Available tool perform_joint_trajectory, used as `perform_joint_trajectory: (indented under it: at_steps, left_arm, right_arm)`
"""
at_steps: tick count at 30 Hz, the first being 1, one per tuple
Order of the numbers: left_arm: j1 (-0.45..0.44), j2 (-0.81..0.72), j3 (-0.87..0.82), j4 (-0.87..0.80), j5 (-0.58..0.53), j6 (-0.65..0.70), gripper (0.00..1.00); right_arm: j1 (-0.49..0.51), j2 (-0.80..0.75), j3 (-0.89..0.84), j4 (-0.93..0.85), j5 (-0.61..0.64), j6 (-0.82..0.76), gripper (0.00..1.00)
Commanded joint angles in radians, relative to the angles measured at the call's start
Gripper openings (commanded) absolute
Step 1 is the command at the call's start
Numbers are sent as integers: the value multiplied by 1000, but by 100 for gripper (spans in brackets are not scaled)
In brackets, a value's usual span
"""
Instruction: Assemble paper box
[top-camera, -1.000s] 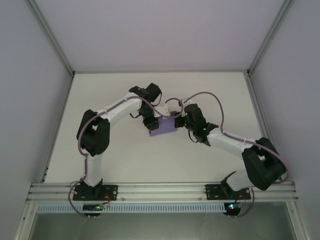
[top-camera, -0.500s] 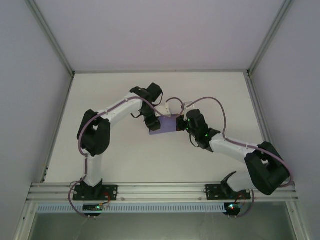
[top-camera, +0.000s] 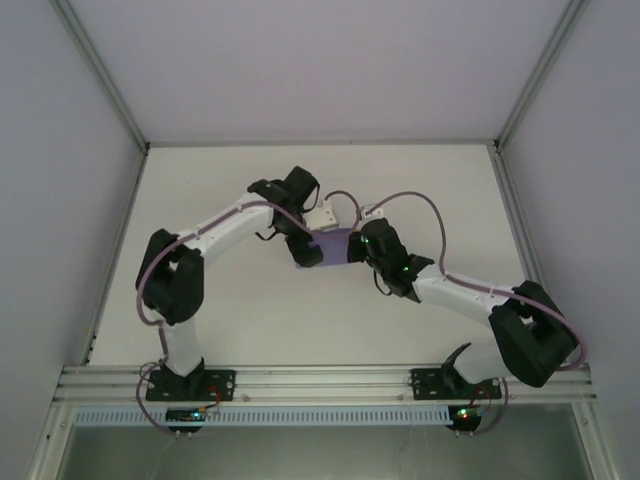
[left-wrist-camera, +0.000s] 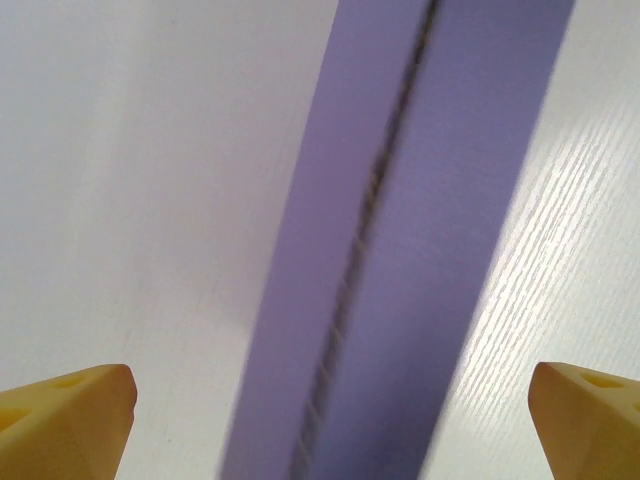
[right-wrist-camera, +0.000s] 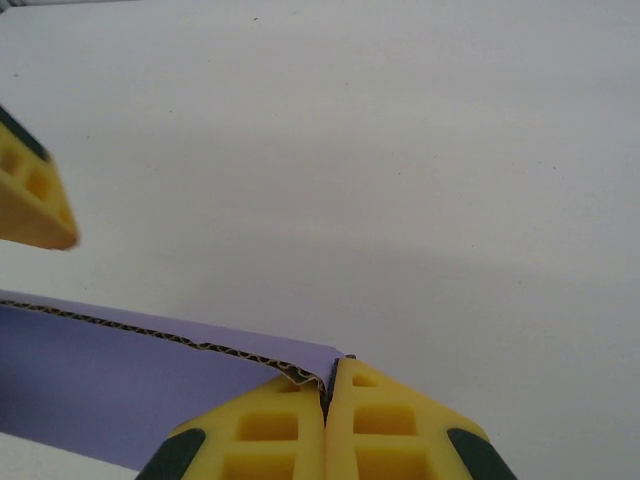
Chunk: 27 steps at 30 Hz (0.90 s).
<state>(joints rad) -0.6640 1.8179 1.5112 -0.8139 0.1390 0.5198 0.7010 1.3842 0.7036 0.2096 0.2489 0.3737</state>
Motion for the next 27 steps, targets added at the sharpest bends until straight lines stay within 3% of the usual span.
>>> perform_joint_trajectory:
  at_steps: [1,6,10,16,20,24,27]
  left_arm:
    - [-6,-116,-55,67,-60,-86,100]
    - [15,-218,-173,114,-157,-221,98]
    - [41,-246,-212,126,-146,-296,68]
    - [56,-207,-186,144,-136,-309,45]
    - [69,-171,-144,124,-108,-319,22]
    - [69,-180,-153,119,-77,-330,11]
    - [68,-193,-170,129,-66,-363,9]
  right_arm:
    - [24,43,4,-225,11,22,0]
    - [40,49,32,-258,28,28,0]
    - [43,54,50,-265,12,30,0]
    - [49,65,74,-294,5,25,0]
    - [50,72,82,-305,8,29,0]
    - [51,74,88,-318,15,30,1]
    - [56,78,93,-324,25,35,1]
